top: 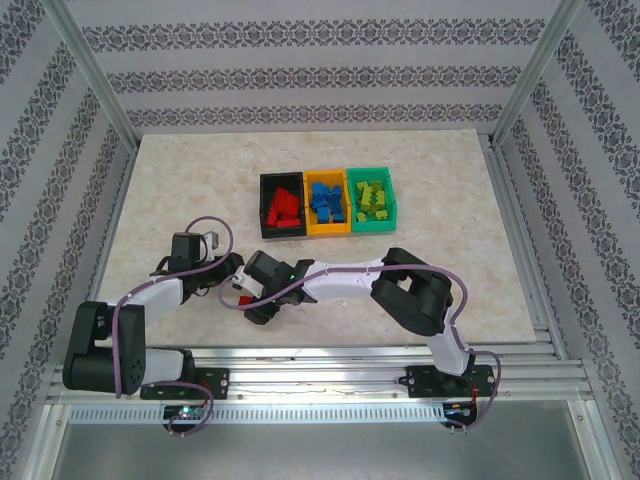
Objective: Sort the legos into containers by color
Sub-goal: Pick up the lego from the bottom-center of the table.
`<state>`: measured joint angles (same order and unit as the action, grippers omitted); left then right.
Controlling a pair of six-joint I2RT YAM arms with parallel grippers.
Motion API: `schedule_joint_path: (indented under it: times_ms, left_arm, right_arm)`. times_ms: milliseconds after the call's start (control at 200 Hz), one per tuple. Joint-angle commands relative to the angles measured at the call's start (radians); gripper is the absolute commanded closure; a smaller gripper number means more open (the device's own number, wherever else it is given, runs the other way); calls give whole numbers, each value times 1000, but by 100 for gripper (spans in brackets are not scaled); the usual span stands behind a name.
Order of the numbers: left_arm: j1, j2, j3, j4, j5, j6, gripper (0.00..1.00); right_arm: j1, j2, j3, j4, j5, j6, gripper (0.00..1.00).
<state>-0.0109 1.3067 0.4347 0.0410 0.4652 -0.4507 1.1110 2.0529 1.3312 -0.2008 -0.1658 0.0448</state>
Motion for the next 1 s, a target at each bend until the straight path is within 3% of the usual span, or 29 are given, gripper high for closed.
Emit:
schedule_joint_path:
  times_ms: [0, 80, 180, 405, 670, 994]
  left_arm:
    - [16, 10, -10, 41, 28, -11, 40]
    - [17, 15, -11, 45, 34, -11, 39]
    - [19, 20, -10, 47, 38, -12, 40]
    - [21, 20, -11, 49, 44, -13, 39]
    - [22, 22, -11, 53, 53, -13, 39]
    - [22, 28, -10, 57, 61, -14, 39]
  right_arm:
    - [8, 12, 5, 7, 29, -1, 55]
    - [8, -3, -9, 17, 31, 1, 65]
    - [4, -24, -24, 31, 31, 5, 69]
    - [-31, -135, -82, 86, 14, 38, 69]
    - [-160, -311, -168, 187, 9, 89, 69]
    - [-292, -342, -105, 229, 188, 239, 69]
